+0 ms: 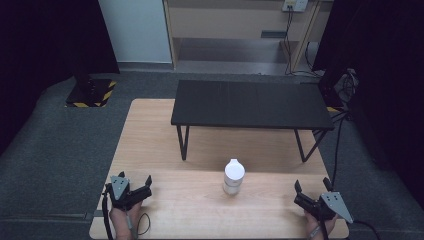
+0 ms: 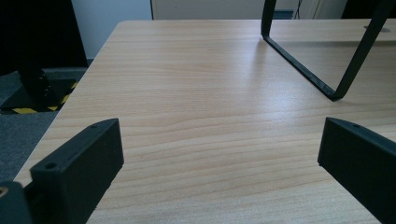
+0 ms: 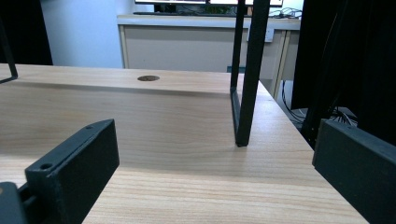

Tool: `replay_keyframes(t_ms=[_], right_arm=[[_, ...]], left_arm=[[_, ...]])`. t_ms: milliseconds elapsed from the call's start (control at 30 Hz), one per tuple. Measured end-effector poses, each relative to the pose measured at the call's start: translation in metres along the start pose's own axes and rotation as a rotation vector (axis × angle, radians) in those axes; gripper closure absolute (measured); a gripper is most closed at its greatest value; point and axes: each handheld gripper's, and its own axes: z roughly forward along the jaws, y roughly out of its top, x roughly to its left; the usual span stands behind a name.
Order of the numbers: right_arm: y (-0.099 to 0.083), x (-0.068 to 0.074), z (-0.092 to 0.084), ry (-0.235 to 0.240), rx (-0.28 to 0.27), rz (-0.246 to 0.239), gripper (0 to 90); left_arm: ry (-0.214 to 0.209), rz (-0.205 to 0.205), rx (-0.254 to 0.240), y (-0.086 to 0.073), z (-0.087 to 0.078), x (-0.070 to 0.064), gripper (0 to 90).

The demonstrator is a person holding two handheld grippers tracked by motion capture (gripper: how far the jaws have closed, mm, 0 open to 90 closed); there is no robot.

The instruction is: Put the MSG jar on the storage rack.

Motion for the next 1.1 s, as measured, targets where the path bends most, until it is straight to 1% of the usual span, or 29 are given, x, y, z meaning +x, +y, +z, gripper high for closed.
replay_keyframes(t_ms=[400,567,633,667,700,767,833,900,967,1033,1067,1100], right_arm=[[0.0,0.001,0.0,-0.002,0.002,-0.001,0.8],[0.002,0.004,-0.001,-0.028,-0.005,0.02,0.6],[0.004,0.007,-0.002,-0.04,0.0,0.016,0.6],[0.006,0.011,-0.004,-0.051,0.007,0.008,0.7],[0.007,0.017,-0.006,-0.06,0.002,-0.004,0.6],[0.011,0.025,-0.009,-0.061,0.004,-0.028,0.7],[0.015,0.036,-0.013,-0.054,-0.004,-0.032,0.6],[0.019,0.047,-0.015,-0.062,-0.006,-0.042,0.6],[0.021,0.059,-0.017,-0.052,-0.012,-0.046,0.6],[0.023,0.072,-0.019,-0.049,-0.018,-0.071,0.6],[0.024,0.079,-0.02,-0.038,-0.019,-0.082,0.6],[0.025,0.081,-0.021,-0.037,-0.018,-0.081,0.6]], left_arm=[[0.0,-0.002,0.0,0.0,0.0,0.0,0.0],[-0.003,-0.007,-0.002,0.0,0.001,0.001,0.0],[-0.004,-0.009,-0.002,0.0,0.001,0.001,0.0],[-0.004,-0.012,-0.005,-0.001,0.001,0.001,0.0],[-0.005,-0.014,-0.005,-0.001,0.001,0.002,0.0],[-0.006,-0.017,-0.007,-0.001,0.0,0.002,0.0],[-0.009,-0.02,-0.01,-0.001,0.0,0.003,0.0],[-0.01,-0.022,-0.014,-0.002,0.0,0.003,0.0],[-0.012,-0.028,-0.017,-0.002,0.0,0.004,0.0],[-0.014,-0.036,-0.024,-0.003,0.0,0.005,0.0],[-0.014,-0.038,-0.025,-0.003,0.0,0.005,0.0],[-0.014,-0.039,-0.026,-0.003,0.0,0.005,0.0]])
